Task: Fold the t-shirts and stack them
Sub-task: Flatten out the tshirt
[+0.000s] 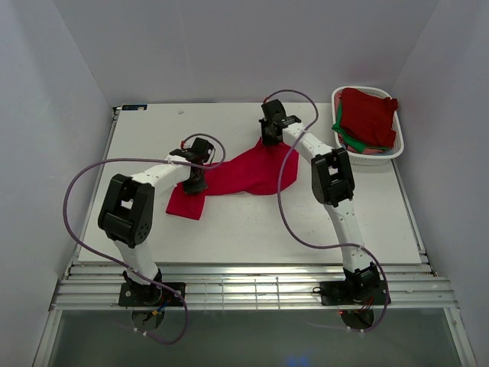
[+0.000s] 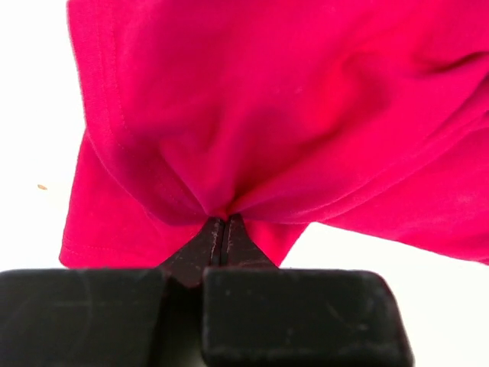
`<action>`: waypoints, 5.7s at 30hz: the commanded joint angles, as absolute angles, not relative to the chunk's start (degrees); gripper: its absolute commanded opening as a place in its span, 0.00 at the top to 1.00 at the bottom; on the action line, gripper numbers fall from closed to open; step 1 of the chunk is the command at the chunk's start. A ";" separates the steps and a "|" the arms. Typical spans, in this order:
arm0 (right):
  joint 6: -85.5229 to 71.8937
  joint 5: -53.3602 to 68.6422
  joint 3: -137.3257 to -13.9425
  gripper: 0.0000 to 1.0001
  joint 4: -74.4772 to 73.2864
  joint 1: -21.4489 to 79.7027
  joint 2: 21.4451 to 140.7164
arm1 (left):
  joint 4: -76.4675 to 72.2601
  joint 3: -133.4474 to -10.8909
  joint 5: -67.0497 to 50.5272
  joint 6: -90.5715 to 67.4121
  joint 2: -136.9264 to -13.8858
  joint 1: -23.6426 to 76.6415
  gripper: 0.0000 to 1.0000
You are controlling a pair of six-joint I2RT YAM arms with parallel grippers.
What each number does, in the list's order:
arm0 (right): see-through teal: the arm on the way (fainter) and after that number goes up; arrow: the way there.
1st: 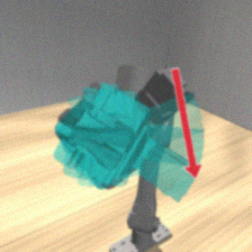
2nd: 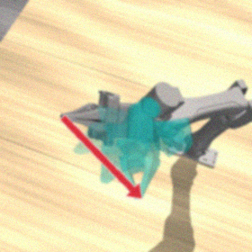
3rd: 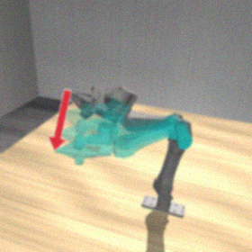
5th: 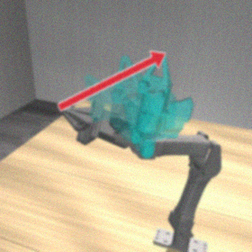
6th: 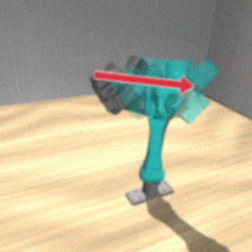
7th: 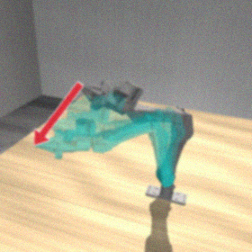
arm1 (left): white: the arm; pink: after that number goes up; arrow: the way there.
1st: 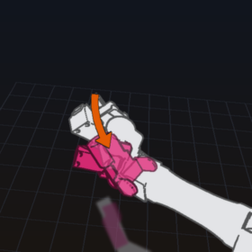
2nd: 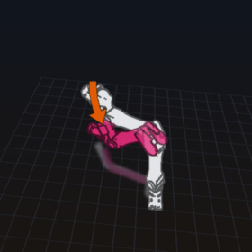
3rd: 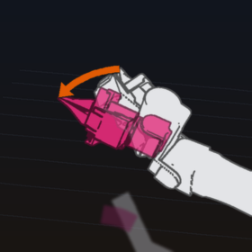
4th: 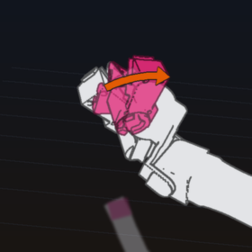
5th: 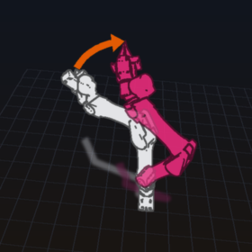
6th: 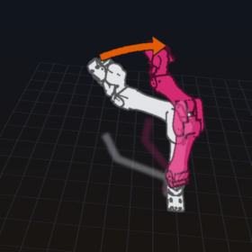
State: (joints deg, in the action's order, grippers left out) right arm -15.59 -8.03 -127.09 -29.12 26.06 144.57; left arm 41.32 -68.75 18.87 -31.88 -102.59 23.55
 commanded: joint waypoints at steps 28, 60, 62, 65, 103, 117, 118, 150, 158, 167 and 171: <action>-14.83 -26.28 -105.59 0.92 -62.47 25.93 93.45 | 52.65 -92.03 18.11 -24.78 -92.64 5.71 1.00; -20.57 -11.08 -83.32 0.54 -50.28 29.53 89.22 | 51.77 -63.12 8.52 -36.21 -85.79 25.58 0.41; -20.48 -10.90 -83.76 0.54 -50.27 29.62 89.03 | 52.21 -62.67 9.49 -36.65 -85.52 25.58 0.40; -20.39 -10.28 -84.11 0.54 -50.54 29.53 88.60 | 52.73 -62.14 9.32 -36.91 -86.83 25.58 0.39; -21.09 -10.55 -77.87 0.54 -50.01 29.62 81.56 | 40.16 -53.26 13.01 -37.09 -94.22 25.58 1.00; -21.09 -13.01 -79.98 0.54 -51.42 29.44 82.79 | 70.17 -135.89 6.46 -32.17 -102.40 23.47 1.00; -21.09 -13.09 -80.07 0.54 -51.42 29.44 82.97 | 70.49 -137.71 6.59 -32.69 -102.13 23.29 1.00; -17.84 -3.26 -92.19 0.49 -31.29 29.53 111.43 | 68.73 -91.85 13.36 -45.44 -61.18 23.29 1.00; -16.88 -0.61 -100.10 0.48 -30.58 29.71 121.72 | 69.17 -89.48 11.95 -45.97 -60.38 23.29 1.00; -17.31 6.68 -91.51 0.49 -28.83 31.64 118.84 | 69.08 -88.16 12.48 -46.14 -60.82 23.29 1.00; -18.02 8.25 -88.07 0.49 -27.69 32.69 115.85 | 68.64 -87.98 12.13 -45.97 -61.17 23.29 1.00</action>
